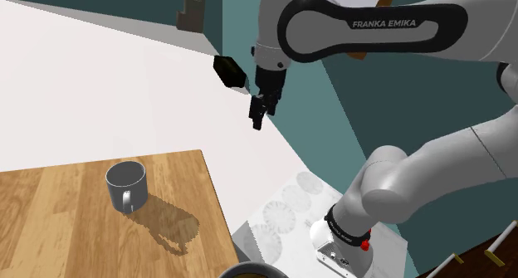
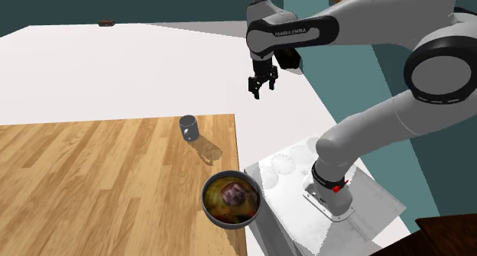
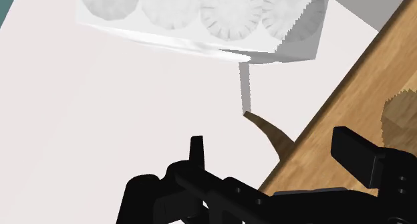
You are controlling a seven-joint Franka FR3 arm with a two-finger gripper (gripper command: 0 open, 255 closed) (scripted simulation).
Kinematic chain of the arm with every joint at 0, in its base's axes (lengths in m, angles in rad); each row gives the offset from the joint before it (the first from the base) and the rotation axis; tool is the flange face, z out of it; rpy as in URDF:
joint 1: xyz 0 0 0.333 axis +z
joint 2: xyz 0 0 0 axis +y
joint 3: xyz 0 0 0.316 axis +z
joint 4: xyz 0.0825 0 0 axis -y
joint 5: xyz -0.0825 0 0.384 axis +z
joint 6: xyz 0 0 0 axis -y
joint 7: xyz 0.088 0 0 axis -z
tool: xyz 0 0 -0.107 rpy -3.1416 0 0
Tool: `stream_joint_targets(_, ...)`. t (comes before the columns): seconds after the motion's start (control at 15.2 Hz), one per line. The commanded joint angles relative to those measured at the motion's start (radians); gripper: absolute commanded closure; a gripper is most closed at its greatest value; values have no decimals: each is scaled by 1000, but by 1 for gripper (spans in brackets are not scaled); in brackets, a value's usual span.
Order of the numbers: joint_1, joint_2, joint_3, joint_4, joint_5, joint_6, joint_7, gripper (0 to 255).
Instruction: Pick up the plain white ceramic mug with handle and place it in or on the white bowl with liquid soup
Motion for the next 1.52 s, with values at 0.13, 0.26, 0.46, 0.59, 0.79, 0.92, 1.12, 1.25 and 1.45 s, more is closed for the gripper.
stream_joint_targets(0.13,29,105,50,39,26,81,36,0)
stream_joint_targets(0.26,41,166,72,71,31,118,52,0)
stream_joint_targets(0.46,57,260,105,126,31,167,77,0)
stream_joint_targets(0.59,68,324,127,168,26,196,95,0)
stream_joint_targets(0.79,85,421,156,239,10,233,124,0)
stream_joint_targets(0.92,99,487,173,290,-5,253,144,0)
stream_joint_targets(1.12,122,587,195,376,-34,275,175,0)
stream_joint_targets(1.25,141,655,207,438,-56,285,195,0)
stream_joint_targets(1.45,175,757,219,540,-93,291,224,0)
